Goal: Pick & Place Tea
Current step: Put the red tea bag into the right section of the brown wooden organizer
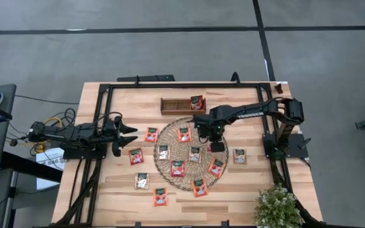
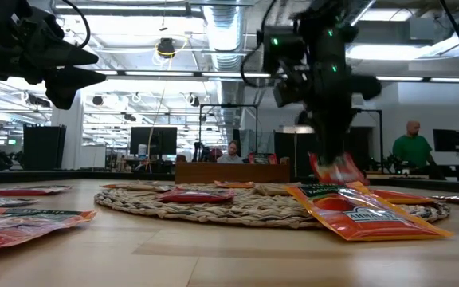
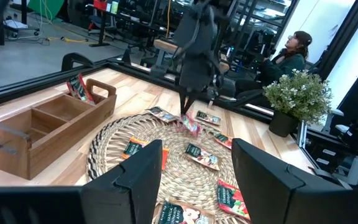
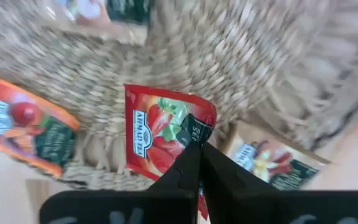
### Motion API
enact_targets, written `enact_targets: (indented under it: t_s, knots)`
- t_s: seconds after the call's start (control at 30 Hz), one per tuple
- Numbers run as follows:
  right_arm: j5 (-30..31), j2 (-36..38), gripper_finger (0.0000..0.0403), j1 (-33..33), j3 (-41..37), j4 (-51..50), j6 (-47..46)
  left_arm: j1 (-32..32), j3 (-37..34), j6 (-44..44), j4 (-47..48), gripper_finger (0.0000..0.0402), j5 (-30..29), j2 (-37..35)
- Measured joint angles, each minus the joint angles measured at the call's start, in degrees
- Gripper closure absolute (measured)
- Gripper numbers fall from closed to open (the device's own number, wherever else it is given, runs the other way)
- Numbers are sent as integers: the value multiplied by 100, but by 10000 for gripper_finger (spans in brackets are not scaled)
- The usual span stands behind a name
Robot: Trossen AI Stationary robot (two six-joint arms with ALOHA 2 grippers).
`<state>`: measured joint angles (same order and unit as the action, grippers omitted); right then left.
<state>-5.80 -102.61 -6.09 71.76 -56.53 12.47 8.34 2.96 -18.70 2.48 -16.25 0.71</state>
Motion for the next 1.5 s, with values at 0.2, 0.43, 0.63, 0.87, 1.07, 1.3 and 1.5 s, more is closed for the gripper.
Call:
enact_targets:
  t_s: [0.2,0.43,0.63,0.87,1.07,1.3,1.5]
  knots:
    - [292,8,402,4,1100,-1088,50,0,0,0,-1,216,-1,0]
    - [2187,15,402,-5,2281,-1578,190,0,0,0,0,216,-2,0]
    - [3562,20,403,-132,2452,-943,711,-1,0,0,-1,216,-1,0]
    - [3694,20,403,-396,2056,25,1086,-1,0,-1,-1,216,-2,0]
    - [3923,22,403,-508,1695,469,1504,-2,0,0,0,216,-2,0]
    - [3920,19,403,-505,1480,613,1605,0,0,0,-1,216,-1,0]
    - [3900,20,403,-551,1476,829,1666,0,0,0,-1,216,-2,0]
